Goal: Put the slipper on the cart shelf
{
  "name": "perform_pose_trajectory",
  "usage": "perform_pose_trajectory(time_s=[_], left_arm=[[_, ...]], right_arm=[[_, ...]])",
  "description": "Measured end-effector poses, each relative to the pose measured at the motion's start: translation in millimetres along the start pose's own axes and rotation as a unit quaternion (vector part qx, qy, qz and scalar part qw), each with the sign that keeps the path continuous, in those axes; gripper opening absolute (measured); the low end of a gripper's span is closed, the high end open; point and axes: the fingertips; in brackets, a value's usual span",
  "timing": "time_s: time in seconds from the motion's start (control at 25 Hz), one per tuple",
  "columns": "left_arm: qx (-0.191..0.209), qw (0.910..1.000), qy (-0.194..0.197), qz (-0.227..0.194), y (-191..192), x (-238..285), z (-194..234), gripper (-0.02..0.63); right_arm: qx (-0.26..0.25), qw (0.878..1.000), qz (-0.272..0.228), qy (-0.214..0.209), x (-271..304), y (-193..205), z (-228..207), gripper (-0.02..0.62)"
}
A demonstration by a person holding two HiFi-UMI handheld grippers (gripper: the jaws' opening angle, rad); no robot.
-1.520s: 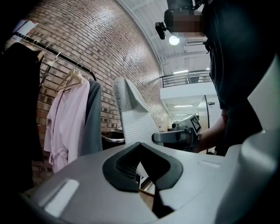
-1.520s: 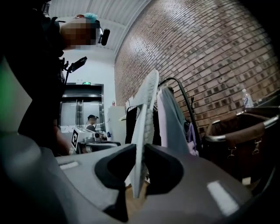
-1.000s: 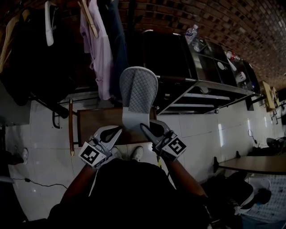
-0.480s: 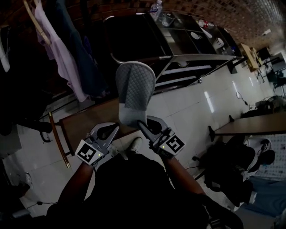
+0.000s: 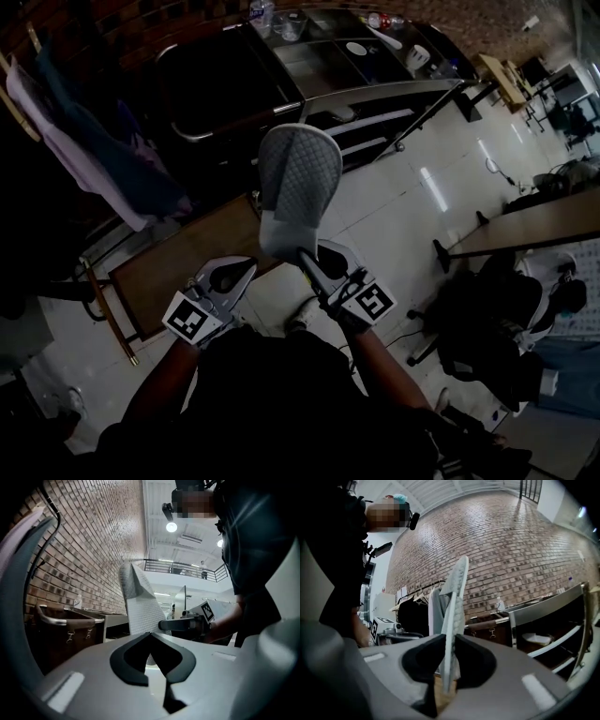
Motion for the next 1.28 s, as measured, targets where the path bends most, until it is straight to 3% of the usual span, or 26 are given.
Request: perform_pose_trajectory(time_s=[0.72,1.04,1.28], left_arm=[[0.022,0.9995,0.001,0.024,13,216,-118,0.0],[0.025,0.9986,0.009,0.046,21,261,-134,0.0],[0.023,0.9984,0.014,0.05,25,282,-130,0.0]], right_arm=[[0.005,0.999,-0.037,0.009,-181,4,-159,0.064],[0.019,0.999,-0.026,0.001,-203,18,-199,0.064],[0.038,0.999,0.004,-0.032,-201,46,-215,0.064]])
Point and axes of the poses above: the fingertips, and each gripper's own axes: x forward along the fingers, z to its left, y out of its underside, and after that the axes turned 5 degrees about -x, right-handed
